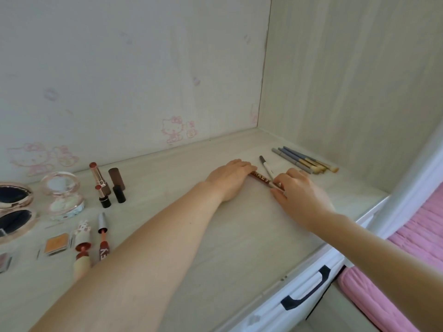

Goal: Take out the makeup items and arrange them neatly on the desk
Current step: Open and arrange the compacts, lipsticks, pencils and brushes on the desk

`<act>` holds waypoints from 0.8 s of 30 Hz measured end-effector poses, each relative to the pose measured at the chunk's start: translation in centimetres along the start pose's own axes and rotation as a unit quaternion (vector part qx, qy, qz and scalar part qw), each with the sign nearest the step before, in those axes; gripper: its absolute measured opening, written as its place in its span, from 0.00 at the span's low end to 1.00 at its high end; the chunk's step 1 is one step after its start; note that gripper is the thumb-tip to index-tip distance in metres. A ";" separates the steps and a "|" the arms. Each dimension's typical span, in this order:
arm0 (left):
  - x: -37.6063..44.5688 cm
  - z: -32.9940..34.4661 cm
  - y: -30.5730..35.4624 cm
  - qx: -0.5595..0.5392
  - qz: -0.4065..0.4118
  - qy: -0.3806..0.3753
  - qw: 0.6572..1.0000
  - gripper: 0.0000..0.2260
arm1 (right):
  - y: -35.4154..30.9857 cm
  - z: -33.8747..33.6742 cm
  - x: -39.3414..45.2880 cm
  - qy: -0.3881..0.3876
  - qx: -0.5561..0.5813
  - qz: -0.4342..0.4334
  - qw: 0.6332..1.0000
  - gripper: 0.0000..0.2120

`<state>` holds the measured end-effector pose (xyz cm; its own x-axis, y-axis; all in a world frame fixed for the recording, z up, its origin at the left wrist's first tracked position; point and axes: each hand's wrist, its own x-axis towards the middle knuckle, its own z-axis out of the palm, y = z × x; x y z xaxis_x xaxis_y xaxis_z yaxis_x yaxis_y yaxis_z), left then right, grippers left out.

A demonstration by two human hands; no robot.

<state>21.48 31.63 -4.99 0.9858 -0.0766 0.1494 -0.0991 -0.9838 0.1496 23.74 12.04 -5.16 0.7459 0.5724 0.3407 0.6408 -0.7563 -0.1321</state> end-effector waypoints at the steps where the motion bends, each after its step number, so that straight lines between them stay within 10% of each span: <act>1: 0.0 0.0 0.0 0.000 0.003 0.006 1.000 0.21 | 0.0 0.1 0.0 -0.004 -0.003 0.002 1.000 0.13; 24: -10.3 -6.9 -2.4 -0.037 0.040 0.127 0.990 0.07 | -5.7 -3.1 -0.7 0.062 0.159 -0.022 0.985 0.07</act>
<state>10.63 35.87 -0.12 0.9098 -0.1011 0.4025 -0.1943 -0.9608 0.1978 19.02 15.00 -1.74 0.7009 0.5438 0.4615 0.7111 -0.5828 -0.3933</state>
